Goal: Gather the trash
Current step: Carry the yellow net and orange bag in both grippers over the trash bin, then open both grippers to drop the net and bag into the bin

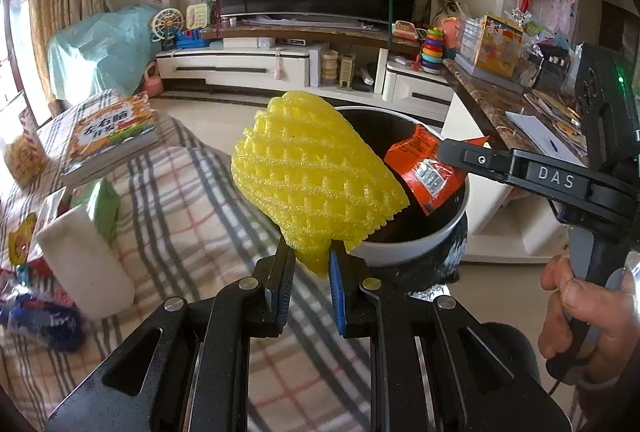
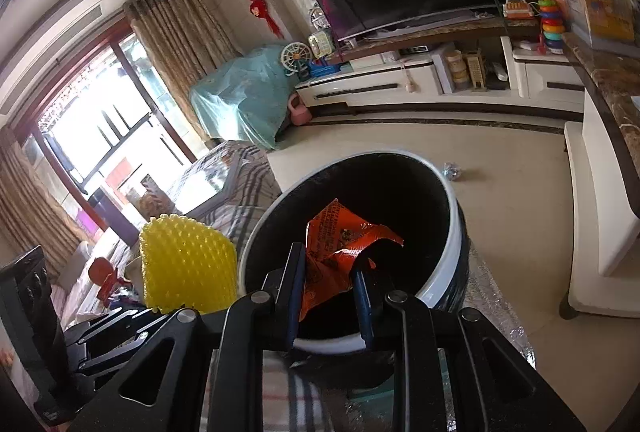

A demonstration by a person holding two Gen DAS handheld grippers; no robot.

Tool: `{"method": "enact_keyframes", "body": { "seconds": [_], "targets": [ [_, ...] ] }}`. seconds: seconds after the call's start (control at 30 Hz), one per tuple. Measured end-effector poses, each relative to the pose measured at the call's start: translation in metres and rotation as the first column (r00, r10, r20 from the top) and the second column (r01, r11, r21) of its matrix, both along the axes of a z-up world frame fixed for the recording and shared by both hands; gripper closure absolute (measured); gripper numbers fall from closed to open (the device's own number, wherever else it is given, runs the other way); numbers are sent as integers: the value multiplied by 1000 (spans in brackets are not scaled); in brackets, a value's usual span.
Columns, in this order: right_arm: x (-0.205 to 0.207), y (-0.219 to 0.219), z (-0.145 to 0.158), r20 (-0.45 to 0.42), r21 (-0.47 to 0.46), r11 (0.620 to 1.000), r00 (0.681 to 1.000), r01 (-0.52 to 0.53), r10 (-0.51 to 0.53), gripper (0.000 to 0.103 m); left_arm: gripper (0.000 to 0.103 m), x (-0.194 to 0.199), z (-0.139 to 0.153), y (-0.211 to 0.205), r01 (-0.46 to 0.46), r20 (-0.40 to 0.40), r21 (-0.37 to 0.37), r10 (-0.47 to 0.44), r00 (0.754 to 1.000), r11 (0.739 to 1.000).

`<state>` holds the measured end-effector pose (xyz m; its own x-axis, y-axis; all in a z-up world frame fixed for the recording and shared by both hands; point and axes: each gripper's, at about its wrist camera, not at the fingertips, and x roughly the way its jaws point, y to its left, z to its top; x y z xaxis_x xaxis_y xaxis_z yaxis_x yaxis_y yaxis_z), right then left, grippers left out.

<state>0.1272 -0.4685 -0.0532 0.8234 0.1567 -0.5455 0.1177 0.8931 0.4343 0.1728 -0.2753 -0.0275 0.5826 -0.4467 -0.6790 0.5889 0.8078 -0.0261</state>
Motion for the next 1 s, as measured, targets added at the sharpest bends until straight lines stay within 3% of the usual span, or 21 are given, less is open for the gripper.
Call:
{"method": "enact_keyframes", "body": {
  "seconds": [0.5, 0.6, 0.67, 0.77, 1.0],
  "targets": [
    [31, -14, -2, -36, -13, 1000, 999, 7, -8, 76, 86, 38, -14, -39, 35, -88, 1, -35, 995, 999],
    [38, -20, -8, -60, 11, 1000, 998, 14, -13, 75, 75, 42, -18, -40, 33, -104, 7, -32, 994, 999],
    [40, -22, -9, -70, 24, 1000, 997, 20, -18, 65, 69, 42, -18, -39, 34, -108, -6, -35, 994, 999],
    [37, -24, -10, -68, 28, 999, 997, 32, -30, 55, 42, 40, -15, -36, 21, -95, -12, -22, 995, 1000],
    [26, -19, -3, -47, 28, 998, 997, 62, -61, 30, 39, 26, -12, -6, -32, -69, -46, 29, 997, 998]
  ]
}}
